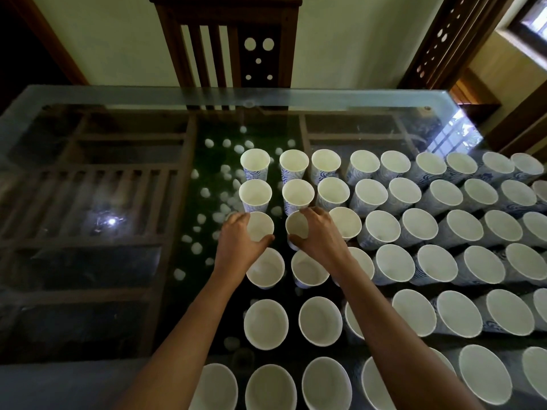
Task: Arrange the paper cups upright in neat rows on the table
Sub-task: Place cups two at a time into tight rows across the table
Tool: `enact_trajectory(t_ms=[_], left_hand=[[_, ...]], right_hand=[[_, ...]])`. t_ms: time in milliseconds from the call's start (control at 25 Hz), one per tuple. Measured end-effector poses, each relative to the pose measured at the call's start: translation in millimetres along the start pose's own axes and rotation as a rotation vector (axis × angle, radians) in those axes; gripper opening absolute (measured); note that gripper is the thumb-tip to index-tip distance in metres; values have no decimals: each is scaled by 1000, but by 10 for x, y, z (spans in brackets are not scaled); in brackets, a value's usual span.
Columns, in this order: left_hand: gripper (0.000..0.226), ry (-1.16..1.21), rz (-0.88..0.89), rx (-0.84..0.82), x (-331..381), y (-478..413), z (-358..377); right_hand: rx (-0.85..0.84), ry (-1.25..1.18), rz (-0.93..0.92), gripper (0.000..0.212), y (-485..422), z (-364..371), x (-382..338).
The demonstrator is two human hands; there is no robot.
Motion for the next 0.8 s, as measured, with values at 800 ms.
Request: enact_trajectory(t_ms=[800], left_hand=[[68,-17,6,-23,52,-798,88]], right_hand=[[-15,44,-17,63,-773,-94,77]])
Point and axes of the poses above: each hand's wrist, its own y-axis away from the middle knuckle, its own z-axis out of the palm, x = y × z, the point moved 10 cm from there along -y, towards the middle knuckle, and after that the axes turned 2 degrees about -z, right-handed, at the moved point
